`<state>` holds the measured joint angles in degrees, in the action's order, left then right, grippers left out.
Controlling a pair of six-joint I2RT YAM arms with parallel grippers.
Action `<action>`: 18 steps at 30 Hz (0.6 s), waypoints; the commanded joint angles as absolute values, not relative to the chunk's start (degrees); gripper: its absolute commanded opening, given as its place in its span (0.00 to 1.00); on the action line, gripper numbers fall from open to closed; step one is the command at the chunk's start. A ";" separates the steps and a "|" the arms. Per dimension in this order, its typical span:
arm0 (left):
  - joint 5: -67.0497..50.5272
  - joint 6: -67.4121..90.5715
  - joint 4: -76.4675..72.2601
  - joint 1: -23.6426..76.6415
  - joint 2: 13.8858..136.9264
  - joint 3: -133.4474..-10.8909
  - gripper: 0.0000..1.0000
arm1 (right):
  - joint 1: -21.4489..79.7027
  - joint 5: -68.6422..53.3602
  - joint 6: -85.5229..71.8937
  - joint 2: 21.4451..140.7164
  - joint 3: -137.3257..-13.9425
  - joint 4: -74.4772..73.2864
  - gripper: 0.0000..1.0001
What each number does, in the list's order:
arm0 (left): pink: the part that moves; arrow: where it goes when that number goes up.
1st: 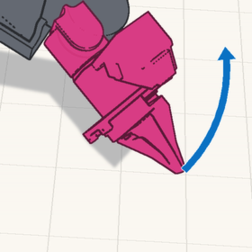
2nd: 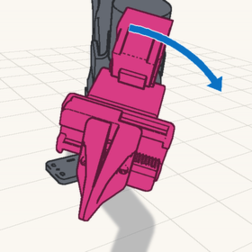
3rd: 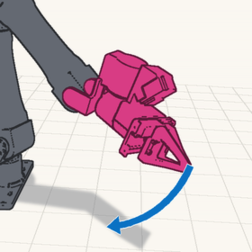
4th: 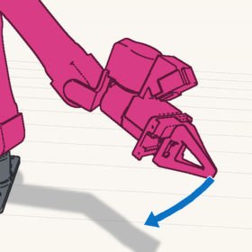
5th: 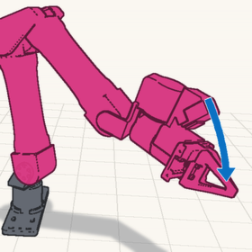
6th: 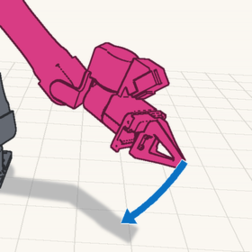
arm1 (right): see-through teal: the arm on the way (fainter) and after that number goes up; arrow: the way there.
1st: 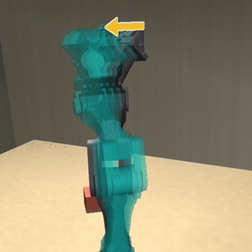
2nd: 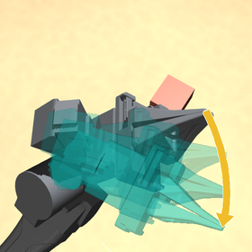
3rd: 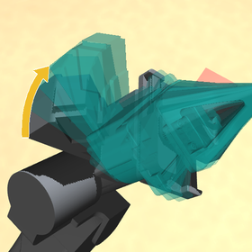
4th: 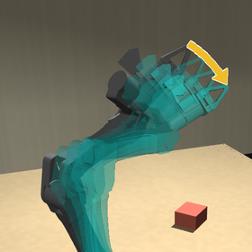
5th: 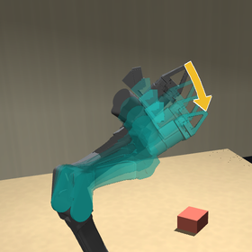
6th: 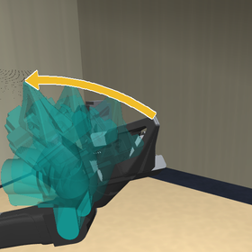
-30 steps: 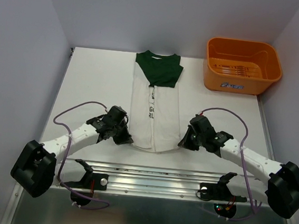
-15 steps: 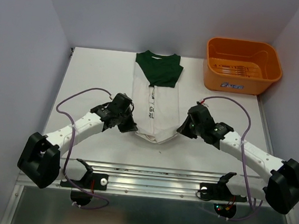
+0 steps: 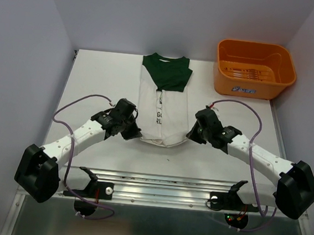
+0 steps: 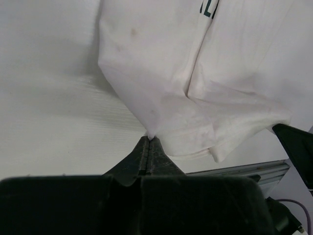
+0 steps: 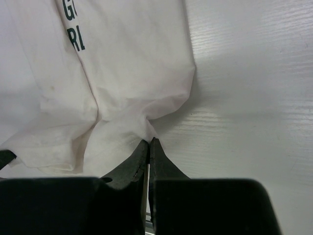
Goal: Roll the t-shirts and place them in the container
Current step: Roll the T-shirt to the center of the board.
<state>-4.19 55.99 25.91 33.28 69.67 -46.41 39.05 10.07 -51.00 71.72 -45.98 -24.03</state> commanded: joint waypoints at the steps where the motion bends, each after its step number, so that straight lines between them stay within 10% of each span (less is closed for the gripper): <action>1: -5.97 56.96 27.25 33.05 66.19 -42.55 0.00 | 39.29 7.93 -51.24 70.41 -46.68 -24.52 0.01; 18: -11.17 54.23 23.47 33.31 67.06 -34.80 0.00 | 39.81 -1.15 -54.14 66.45 -33.66 -23.55 0.01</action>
